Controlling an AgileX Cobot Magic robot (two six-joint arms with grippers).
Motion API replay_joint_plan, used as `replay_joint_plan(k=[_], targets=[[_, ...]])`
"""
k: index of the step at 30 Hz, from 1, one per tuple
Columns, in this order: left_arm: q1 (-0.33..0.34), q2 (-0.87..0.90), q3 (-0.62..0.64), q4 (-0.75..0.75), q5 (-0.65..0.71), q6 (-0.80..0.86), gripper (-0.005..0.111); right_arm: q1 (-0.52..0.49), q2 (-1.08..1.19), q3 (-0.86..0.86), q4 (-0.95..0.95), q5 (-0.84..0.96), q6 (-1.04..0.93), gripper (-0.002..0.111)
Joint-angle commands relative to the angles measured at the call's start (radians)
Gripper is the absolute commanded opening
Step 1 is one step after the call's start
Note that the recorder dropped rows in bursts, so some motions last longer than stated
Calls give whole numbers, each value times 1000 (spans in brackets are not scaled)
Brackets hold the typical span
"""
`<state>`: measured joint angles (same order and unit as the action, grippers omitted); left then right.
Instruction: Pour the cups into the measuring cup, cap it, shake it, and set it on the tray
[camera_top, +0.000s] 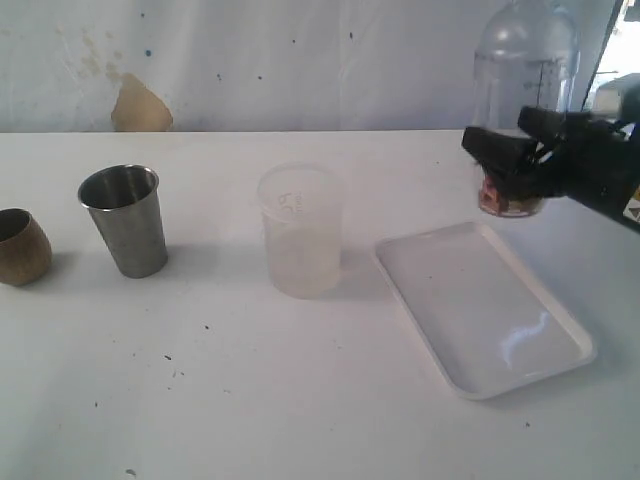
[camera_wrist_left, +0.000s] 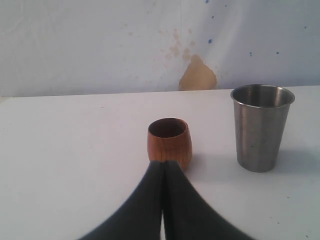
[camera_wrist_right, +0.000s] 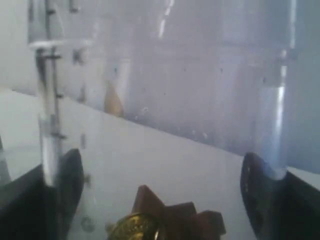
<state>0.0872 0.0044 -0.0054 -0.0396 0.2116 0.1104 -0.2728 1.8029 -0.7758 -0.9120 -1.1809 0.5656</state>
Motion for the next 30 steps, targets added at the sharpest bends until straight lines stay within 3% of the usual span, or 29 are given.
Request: replay_joint_plan(k=[1, 7, 13, 30], targets=[[-1, -4, 5, 3, -10, 0, 1, -5, 10, 84, 3, -40, -124, 0], [-1, -4, 5, 3, -10, 0, 1, -3, 163, 138, -20, -40, -296, 0], [-1, -4, 5, 3, -10, 0, 1, 34, 269, 88, -54, -40, -303, 0], [-1, -4, 5, 3, -10, 0, 1, 36, 178, 88, -106, -40, -304, 0]])
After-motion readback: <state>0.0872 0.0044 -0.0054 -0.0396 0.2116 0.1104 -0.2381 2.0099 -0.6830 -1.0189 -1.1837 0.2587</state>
